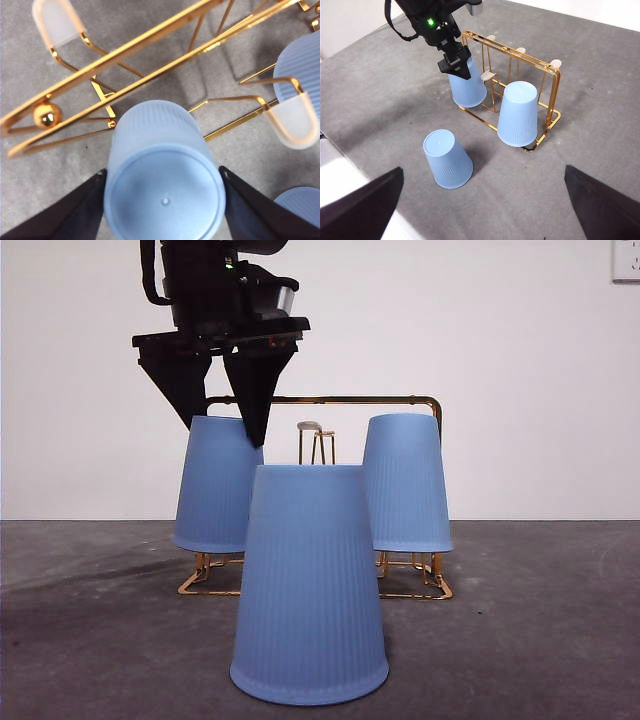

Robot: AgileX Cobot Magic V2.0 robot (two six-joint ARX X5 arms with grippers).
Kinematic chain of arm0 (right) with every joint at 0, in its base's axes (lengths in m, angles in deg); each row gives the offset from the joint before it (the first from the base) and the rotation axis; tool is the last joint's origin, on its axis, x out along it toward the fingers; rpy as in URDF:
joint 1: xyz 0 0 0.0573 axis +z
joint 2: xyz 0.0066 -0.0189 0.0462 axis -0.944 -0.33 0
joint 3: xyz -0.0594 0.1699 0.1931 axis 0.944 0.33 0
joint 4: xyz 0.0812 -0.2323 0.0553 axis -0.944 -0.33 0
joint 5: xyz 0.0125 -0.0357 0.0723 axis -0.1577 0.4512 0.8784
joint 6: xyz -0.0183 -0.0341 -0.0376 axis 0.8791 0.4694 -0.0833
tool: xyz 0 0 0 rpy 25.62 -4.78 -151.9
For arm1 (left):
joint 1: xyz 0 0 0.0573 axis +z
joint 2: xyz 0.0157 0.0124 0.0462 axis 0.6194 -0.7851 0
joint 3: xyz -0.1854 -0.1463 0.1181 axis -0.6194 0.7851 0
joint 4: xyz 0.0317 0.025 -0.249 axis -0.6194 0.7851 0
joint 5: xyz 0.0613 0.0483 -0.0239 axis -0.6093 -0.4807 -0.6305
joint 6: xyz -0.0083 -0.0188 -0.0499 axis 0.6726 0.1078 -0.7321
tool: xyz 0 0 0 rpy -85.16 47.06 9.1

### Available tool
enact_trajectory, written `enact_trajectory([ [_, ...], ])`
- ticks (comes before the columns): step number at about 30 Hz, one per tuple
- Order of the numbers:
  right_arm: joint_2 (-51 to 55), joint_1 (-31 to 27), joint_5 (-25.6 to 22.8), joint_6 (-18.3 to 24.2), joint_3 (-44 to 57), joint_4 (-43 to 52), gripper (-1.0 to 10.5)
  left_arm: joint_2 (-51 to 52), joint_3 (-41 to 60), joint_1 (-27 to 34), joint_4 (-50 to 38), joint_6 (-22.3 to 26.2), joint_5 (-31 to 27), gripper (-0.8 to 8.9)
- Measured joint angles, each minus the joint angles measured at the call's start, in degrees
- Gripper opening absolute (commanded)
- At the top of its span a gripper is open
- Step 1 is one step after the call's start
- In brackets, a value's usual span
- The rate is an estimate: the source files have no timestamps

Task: Pick the top cup and place it on cupholder, pick up the mid cup and place it on cupholder, last pick the bottom cup and place it on cupholder.

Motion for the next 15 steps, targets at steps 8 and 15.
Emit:
enact_trajectory([
  [8, 0.0, 0.0, 0.0, 0.0, 0.0, 0.0, 5.1, -0.1, 0.0, 0.4, 0.3, 0.0, 0.0, 4.79],
  [15, 0.0, 0.0, 0.0, -0.2, 0.0, 0.0, 5.1, 0.5, 0.0, 0.6, 2.4, 0.0, 0.0, 4.78],
])
